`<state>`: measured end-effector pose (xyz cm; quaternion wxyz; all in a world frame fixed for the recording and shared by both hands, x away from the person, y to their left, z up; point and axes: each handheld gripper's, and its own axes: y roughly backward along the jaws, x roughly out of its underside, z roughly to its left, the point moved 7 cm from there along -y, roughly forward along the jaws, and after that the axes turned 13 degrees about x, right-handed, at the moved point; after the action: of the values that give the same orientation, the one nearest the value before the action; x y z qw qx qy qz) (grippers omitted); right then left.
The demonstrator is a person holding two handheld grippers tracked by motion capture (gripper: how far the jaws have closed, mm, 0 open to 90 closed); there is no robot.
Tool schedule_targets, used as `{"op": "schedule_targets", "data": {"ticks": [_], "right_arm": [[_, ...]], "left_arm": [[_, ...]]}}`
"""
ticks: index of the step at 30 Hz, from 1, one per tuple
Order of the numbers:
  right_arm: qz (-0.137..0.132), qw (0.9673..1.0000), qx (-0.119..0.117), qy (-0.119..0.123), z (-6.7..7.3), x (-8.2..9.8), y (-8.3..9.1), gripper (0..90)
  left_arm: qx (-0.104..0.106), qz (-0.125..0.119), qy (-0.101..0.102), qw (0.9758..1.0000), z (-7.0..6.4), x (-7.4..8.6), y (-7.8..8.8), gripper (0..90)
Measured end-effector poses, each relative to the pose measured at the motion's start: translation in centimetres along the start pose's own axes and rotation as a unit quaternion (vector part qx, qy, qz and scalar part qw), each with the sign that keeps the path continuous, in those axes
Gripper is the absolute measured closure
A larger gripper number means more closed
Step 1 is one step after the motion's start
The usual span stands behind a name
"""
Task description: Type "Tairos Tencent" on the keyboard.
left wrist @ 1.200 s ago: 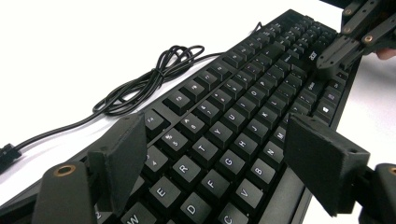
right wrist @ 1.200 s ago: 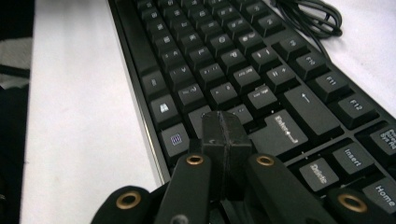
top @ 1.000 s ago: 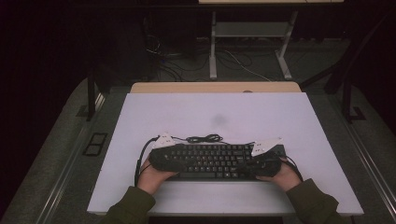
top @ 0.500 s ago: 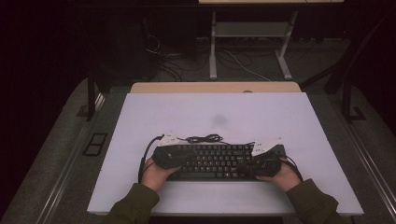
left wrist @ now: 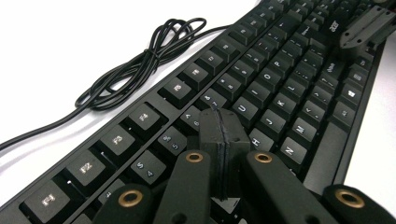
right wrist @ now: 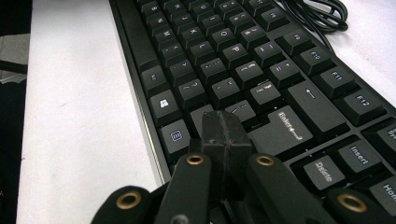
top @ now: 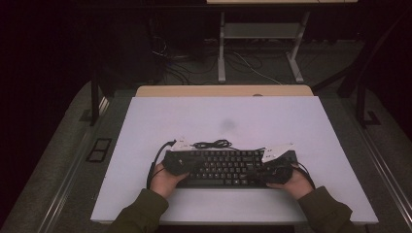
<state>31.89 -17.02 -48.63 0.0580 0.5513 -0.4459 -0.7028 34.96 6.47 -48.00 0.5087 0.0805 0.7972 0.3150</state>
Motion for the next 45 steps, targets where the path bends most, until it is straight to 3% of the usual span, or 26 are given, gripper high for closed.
{"op": "schedule_targets", "data": {"ticks": [13,21,30,37,45], "right_arm": [[0.001,1.0000,0.002,0.002,0.0,0.0,0.0,89.3],[0.001,1.0000,0.002,0.004,0.0,0.0,0.0,89.3],[0.002,0.9999,0.007,0.009,0.1,-0.1,0.1,89.3],[-0.001,0.9999,0.008,0.011,0.1,-0.3,0.3,89.3],[-0.023,0.9997,0.004,-0.006,-0.3,-0.9,0.8,88.5]], "left_arm": [[-0.004,0.009,-0.002,1.0000,0.0,0.2,-0.1,88.9],[0.003,-0.014,0.002,0.9999,0.0,-0.1,0.7,88.6],[0.003,-0.033,0.005,0.9995,-0.3,0.1,2.1,68.2],[-0.001,-0.043,0.008,0.9991,-0.3,0.6,2.8,44.9],[-0.001,-0.061,0.016,0.9980,-0.1,1.1,3.7,33.0]]}}
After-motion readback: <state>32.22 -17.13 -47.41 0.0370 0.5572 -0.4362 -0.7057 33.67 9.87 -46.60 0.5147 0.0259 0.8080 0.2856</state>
